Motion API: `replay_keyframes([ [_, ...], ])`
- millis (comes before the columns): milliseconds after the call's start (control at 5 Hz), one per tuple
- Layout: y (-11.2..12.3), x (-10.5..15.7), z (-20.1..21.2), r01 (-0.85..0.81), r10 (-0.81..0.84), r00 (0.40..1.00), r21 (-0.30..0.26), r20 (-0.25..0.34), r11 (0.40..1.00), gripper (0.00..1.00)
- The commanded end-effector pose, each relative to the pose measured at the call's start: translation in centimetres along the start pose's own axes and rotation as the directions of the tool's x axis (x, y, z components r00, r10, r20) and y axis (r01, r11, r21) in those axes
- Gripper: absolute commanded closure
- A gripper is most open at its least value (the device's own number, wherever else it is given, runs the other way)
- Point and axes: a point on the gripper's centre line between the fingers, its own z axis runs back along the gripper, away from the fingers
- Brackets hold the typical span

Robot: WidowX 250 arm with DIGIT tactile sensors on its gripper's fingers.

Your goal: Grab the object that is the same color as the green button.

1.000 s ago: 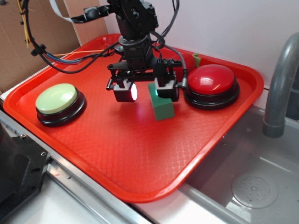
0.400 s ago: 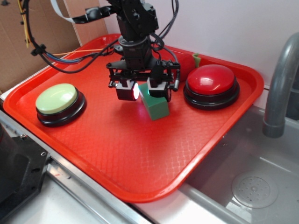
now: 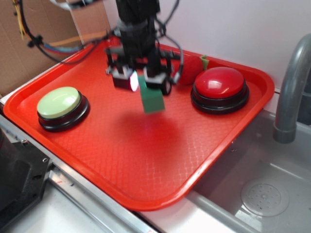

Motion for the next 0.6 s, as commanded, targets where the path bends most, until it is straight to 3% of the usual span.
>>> replay_keyframes([
  [0,1.6,1.3,8.6,0.245,-0.243,0.970,-0.074,0.026,0.967,1.00],
  [400,4.8,-0.1,13.2,0.271,-0.254,0.958,-0.128,0.136,0.954,1.00],
])
